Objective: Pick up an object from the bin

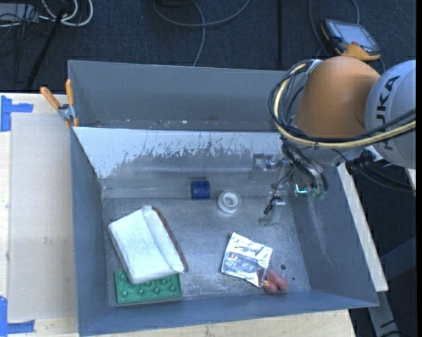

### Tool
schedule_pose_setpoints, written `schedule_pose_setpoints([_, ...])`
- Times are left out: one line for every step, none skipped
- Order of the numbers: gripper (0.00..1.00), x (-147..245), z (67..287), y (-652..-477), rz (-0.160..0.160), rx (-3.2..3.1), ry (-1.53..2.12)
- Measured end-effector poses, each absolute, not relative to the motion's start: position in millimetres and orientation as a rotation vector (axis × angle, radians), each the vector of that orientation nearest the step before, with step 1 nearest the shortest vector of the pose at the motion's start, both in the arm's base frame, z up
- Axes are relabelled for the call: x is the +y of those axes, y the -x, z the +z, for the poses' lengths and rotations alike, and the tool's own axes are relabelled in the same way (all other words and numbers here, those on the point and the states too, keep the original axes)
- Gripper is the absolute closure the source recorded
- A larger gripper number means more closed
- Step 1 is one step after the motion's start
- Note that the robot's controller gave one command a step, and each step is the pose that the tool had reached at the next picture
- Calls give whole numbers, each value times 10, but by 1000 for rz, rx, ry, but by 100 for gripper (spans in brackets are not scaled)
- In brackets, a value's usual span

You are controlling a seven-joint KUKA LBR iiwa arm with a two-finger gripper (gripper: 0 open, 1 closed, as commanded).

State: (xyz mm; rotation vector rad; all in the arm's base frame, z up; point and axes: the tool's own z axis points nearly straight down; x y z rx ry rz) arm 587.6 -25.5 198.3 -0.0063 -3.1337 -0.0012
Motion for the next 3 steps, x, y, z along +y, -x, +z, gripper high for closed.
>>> schedule_pose_setpoints([0,-242,651,-5372,-2,-3132,47])
schedule_pose_setpoints([100,-240,696,-5400,-1,-3140,44])
schedule_pose_setpoints([100,-343,2025,-5301,0,-3147,122])
